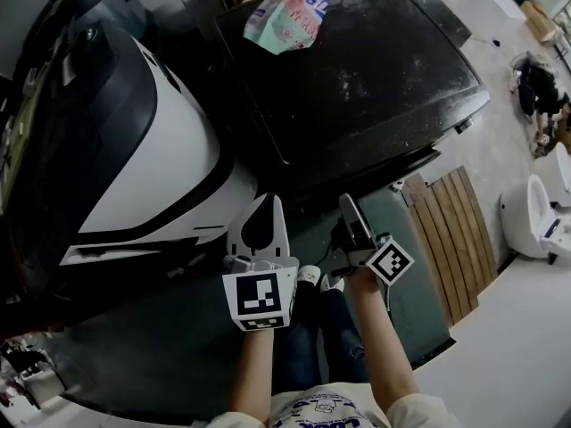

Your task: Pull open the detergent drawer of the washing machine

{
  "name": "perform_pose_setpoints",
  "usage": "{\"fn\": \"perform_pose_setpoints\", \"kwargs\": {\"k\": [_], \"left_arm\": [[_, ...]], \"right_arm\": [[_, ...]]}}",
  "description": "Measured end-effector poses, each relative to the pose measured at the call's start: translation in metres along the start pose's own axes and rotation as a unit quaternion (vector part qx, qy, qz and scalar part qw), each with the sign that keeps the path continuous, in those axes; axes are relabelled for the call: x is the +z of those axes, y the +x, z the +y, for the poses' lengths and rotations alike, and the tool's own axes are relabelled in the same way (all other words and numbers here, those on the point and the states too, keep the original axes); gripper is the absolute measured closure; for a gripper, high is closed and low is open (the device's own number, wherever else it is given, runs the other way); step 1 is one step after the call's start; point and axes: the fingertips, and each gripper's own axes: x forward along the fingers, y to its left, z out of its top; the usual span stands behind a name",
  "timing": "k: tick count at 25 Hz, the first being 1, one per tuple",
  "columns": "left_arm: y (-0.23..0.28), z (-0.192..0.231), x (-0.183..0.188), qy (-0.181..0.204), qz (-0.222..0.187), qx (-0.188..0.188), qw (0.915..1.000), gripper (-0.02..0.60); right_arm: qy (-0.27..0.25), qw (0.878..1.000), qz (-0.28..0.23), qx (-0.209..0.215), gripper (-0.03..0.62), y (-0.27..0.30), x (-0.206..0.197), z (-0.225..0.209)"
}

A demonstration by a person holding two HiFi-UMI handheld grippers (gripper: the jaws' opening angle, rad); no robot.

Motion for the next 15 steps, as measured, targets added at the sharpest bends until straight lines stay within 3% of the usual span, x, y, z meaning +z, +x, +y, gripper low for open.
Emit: {"fn": "perform_pose_setpoints", "kwargs": {"k": [15], "left_arm": [[0.009,0.002,-0.025,-0.005,0.022,0.005,0.9997,0.569]], "right_arm": [[0.047,0.997,0.004,0.053,0.301,0.015,-0.011,-0.02]]}}
